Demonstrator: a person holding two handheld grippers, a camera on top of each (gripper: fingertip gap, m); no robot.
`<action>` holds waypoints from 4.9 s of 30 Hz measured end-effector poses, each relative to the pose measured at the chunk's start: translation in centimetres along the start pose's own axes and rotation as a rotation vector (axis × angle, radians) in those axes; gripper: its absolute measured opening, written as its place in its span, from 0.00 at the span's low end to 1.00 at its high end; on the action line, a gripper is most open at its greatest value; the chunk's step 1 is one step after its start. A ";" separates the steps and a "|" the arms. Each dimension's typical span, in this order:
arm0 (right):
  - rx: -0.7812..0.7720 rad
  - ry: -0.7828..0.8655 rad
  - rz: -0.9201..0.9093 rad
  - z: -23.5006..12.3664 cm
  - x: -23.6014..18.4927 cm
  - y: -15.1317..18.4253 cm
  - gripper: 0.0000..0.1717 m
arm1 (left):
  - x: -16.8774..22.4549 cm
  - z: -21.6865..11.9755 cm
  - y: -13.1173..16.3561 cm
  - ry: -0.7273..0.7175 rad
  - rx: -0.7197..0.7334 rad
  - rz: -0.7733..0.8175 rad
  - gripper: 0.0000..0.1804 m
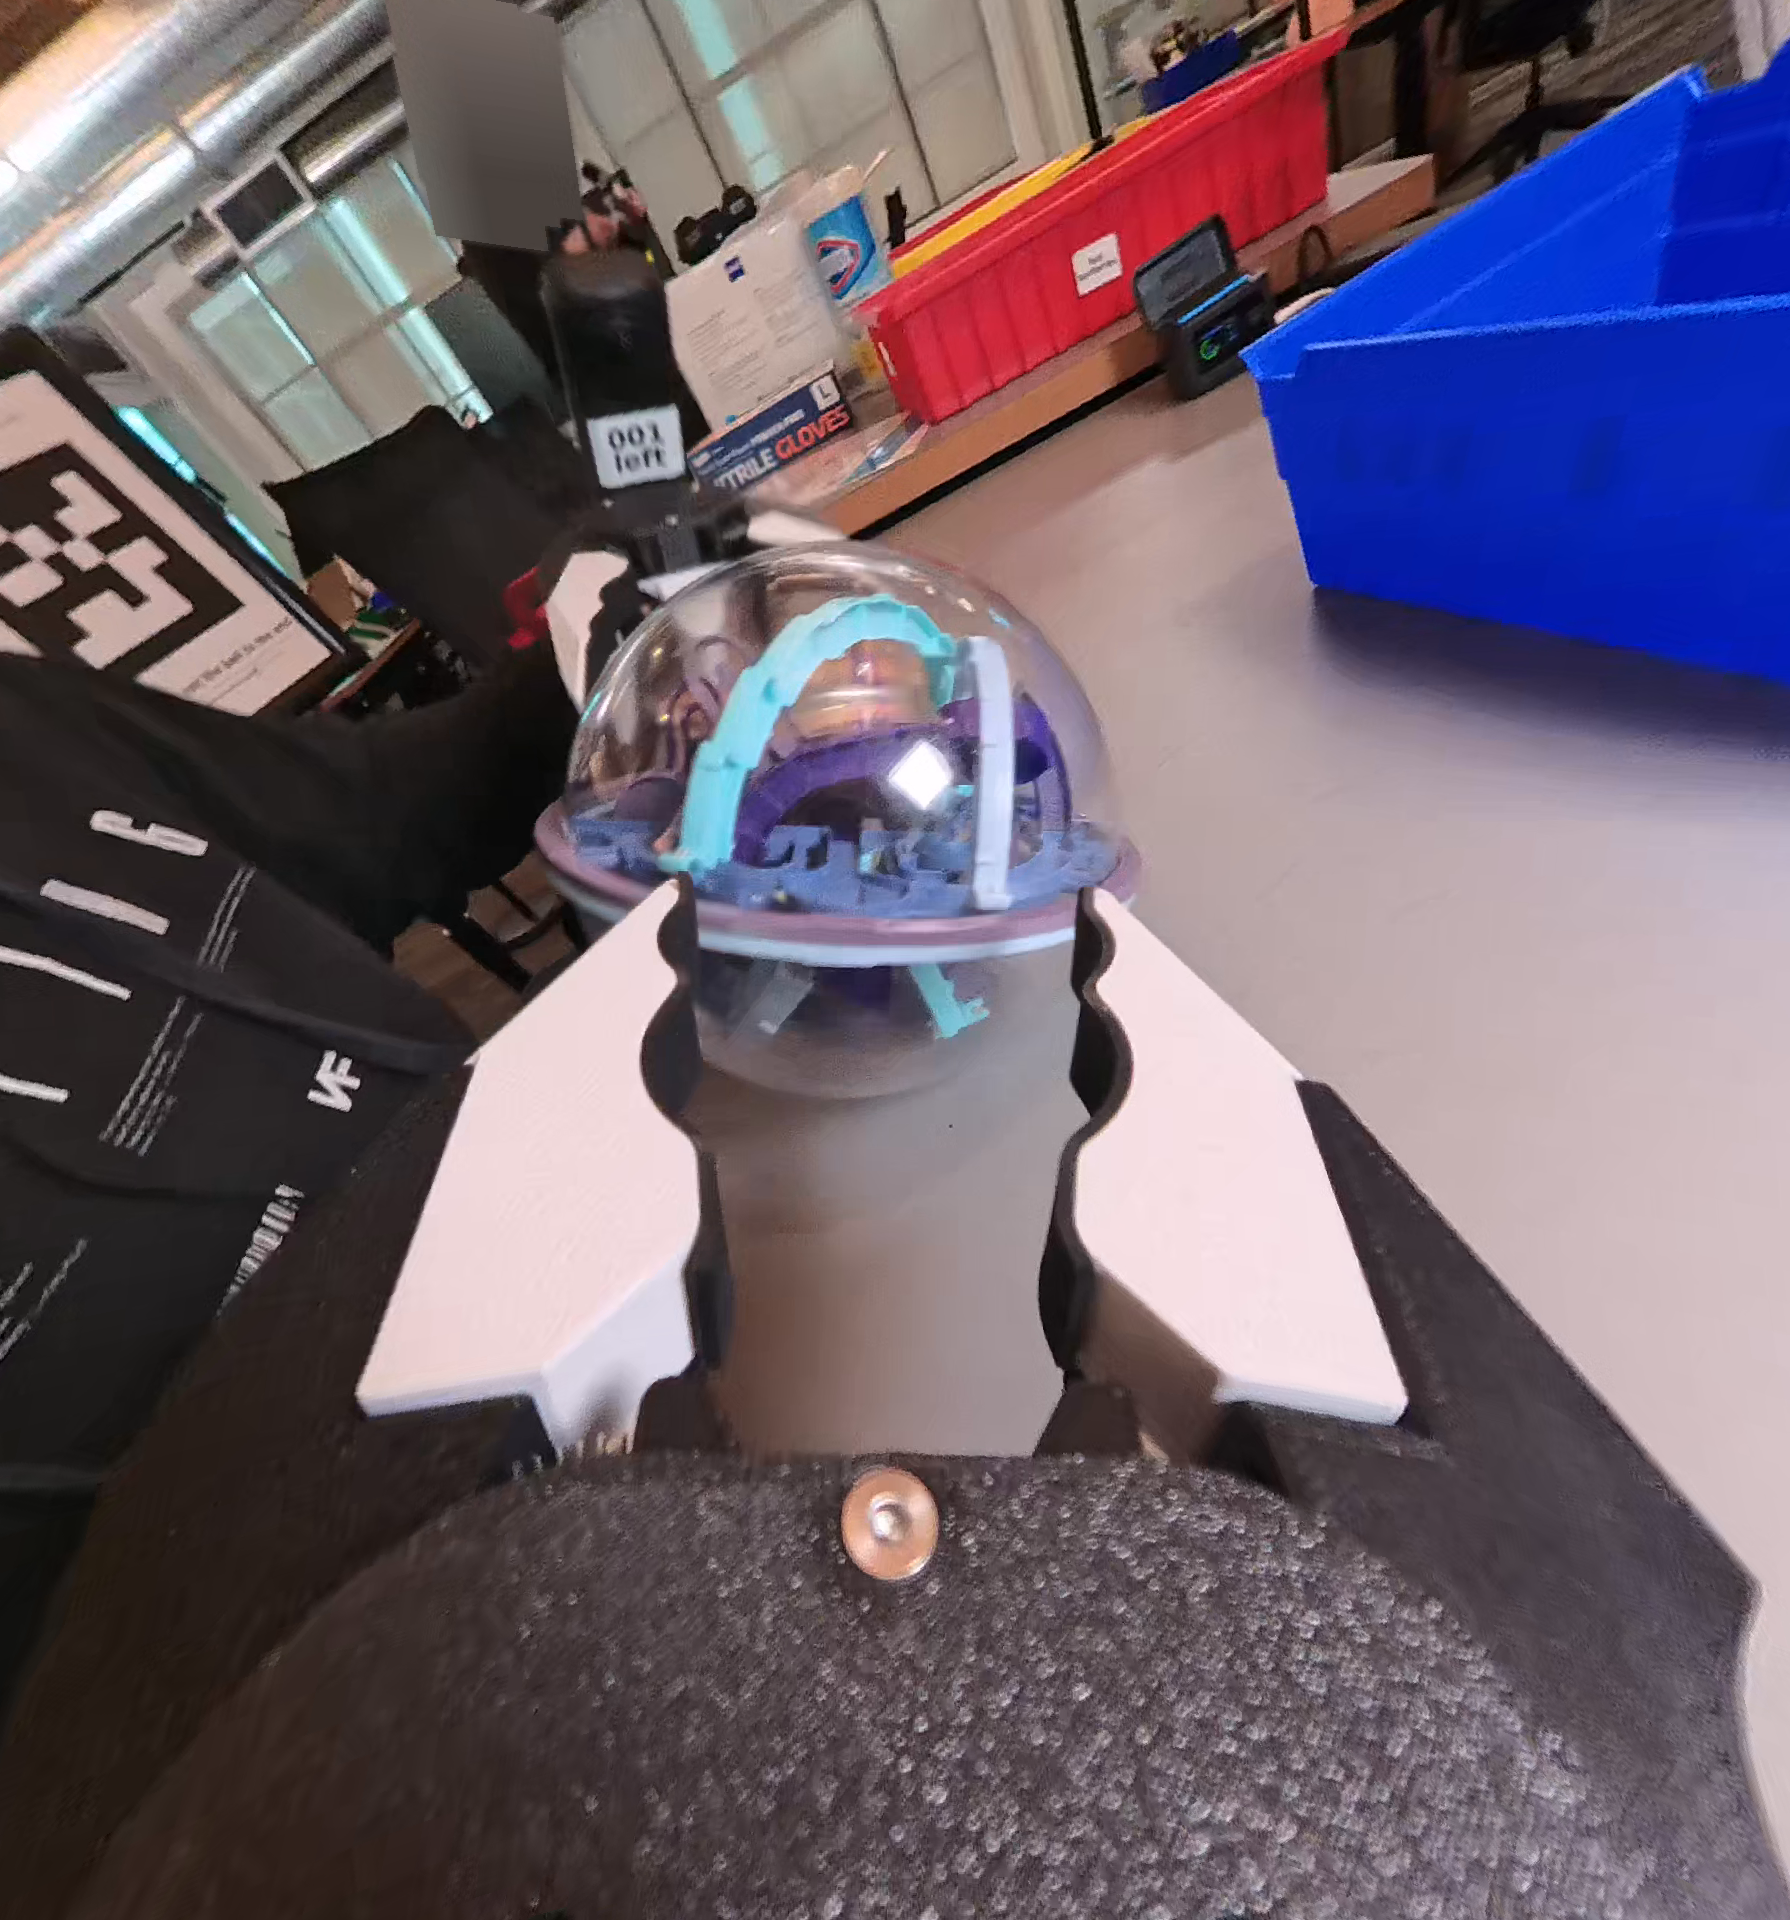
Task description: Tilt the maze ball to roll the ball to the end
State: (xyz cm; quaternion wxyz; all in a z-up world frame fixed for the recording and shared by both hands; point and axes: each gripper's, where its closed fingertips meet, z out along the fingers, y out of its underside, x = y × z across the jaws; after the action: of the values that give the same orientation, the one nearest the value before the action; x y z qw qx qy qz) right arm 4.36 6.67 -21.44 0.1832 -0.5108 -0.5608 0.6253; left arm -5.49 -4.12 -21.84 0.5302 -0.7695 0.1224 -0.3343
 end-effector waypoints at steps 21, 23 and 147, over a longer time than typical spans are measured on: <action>-0.133 -0.024 0.262 0.9 -1.6 4.3 0.32 | 0.4 1.1 0.9 -0.005 0.069 -0.284 0.54; -0.142 -0.023 0.235 1.9 -1.7 4.7 0.32 | -0.4 1.8 0.8 -0.054 0.058 -0.258 0.58; 0.409 -0.262 -0.764 -1.0 -9.5 -27.2 0.03 | 12.0 -8.5 -26.8 -0.180 0.325 0.801 0.03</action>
State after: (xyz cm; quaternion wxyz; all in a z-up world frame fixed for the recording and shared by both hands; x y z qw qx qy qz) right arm -0.24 7.86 6.96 0.4253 -0.1372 -0.5927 0.6701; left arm -6.48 -5.96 8.65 0.7406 -0.5940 0.3103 -0.0491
